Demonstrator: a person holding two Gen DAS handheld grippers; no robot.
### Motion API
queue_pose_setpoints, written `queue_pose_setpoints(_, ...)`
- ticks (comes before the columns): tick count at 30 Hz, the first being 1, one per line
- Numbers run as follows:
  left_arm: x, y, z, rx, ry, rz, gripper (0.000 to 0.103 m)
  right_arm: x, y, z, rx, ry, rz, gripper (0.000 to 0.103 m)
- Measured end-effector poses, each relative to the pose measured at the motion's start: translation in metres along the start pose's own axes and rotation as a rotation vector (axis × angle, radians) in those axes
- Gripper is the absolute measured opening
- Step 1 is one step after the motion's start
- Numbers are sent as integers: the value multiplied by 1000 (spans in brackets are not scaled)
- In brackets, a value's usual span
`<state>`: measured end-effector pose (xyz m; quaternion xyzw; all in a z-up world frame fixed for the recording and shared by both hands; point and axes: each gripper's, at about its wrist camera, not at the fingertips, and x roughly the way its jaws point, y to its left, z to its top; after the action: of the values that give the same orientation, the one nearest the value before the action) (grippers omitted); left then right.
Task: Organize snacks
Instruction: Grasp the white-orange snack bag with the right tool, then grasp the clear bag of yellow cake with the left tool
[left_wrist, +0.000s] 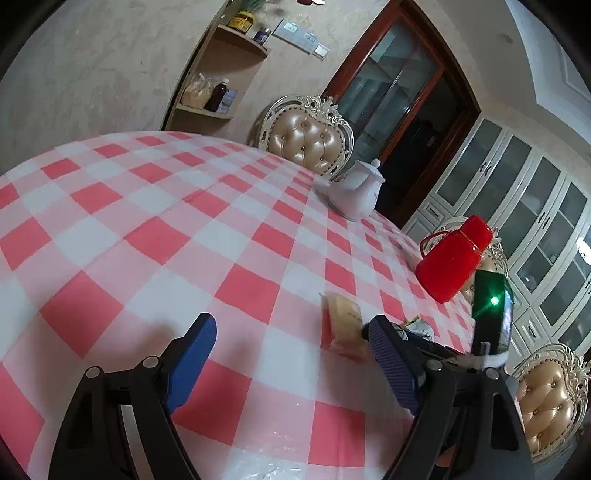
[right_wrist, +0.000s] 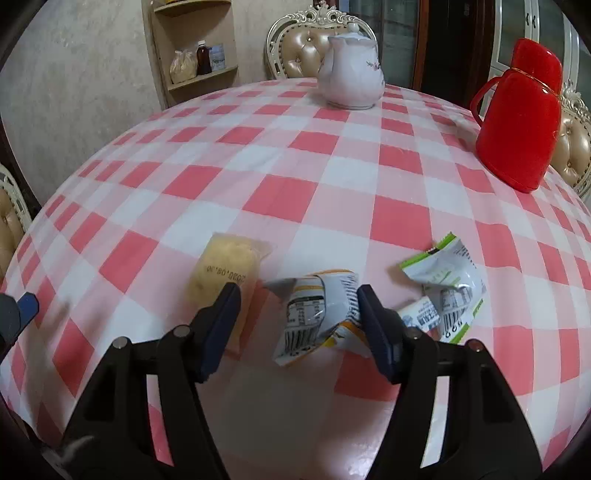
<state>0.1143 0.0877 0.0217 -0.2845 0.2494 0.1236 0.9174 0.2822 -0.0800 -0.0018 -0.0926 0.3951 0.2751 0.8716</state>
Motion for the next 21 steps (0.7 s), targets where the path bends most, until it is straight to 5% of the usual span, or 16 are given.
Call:
queue_pose_setpoints(3,2,4,0,-18,12,10,86,-3,-4,-16,-11,48,-13,43)
queue_pose_setpoints(10,5,8,-2,-34,34,5,86,-86,-12,-88,64,-36,48,41)
queue_pose_setpoints(21,44,-46,-19,182,168,-7,86,-171,-14,-164,303,-88,69,41)
